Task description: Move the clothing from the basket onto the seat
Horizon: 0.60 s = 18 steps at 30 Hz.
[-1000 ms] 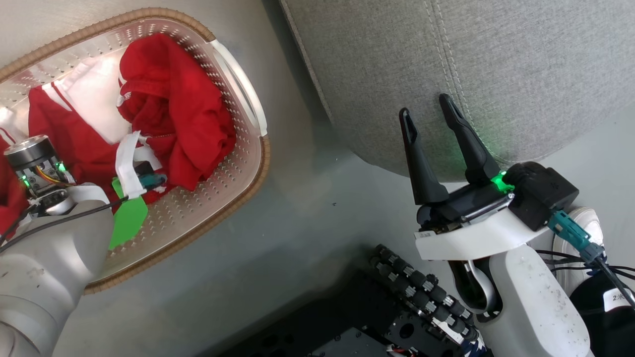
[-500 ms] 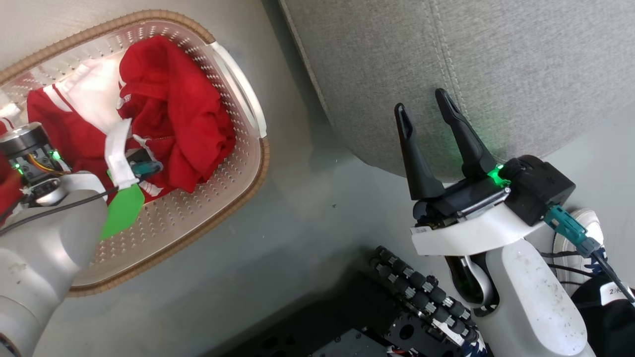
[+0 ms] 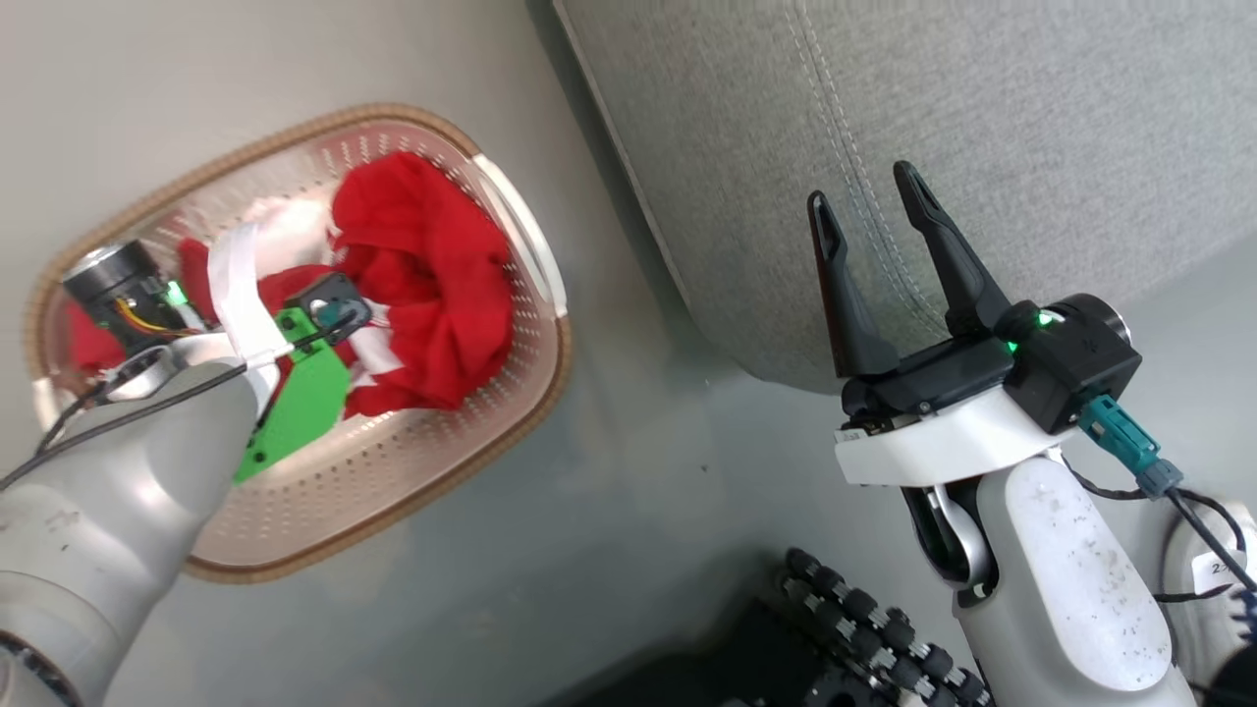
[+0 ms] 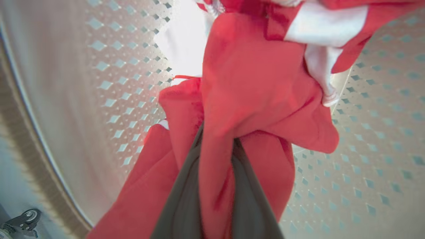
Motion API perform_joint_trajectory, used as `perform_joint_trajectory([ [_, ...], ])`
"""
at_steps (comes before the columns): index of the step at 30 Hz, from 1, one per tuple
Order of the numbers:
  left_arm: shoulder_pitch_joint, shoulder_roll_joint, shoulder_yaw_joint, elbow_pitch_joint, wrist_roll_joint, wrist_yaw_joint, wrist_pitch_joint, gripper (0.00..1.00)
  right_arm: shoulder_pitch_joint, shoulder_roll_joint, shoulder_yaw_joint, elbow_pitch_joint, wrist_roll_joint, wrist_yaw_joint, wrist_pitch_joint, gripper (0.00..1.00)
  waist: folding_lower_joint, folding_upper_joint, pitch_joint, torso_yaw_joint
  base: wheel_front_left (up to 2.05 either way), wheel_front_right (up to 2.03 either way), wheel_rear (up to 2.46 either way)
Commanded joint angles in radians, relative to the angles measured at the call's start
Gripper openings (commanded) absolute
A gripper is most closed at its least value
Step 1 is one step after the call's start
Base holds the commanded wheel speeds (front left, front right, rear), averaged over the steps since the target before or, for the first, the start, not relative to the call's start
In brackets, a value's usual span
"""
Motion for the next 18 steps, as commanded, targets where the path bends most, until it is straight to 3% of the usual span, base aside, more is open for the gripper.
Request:
perform_joint_trajectory([
  [1,0.021,-0.011,0.0,0.003,-0.026,0.003,-0.029,0.0,0.023,-0.002,-0.008,0.011,-0.016,0.0,-0.003,1.0,0.0,0.0,-0.134,0.088,0.0,0.0,0.0],
  [11,0.066,-0.076,0.03,0.038,-0.158,0.005,-0.25,0.0,0.092,-0.003,-0.028,0.064,-0.09,0.0,-0.003,1.0,0.0,0.0,-0.354,0.191,0.0,0.0,0.0],
  [18,0.142,-0.116,0.104,0.041,-0.237,0.058,-0.442,0.0,0.157,-0.003,-0.04,0.095,-0.126,0.0,-0.003,1.0,0.0,0.0,-0.48,0.252,0.0,0.0,0.0],
])
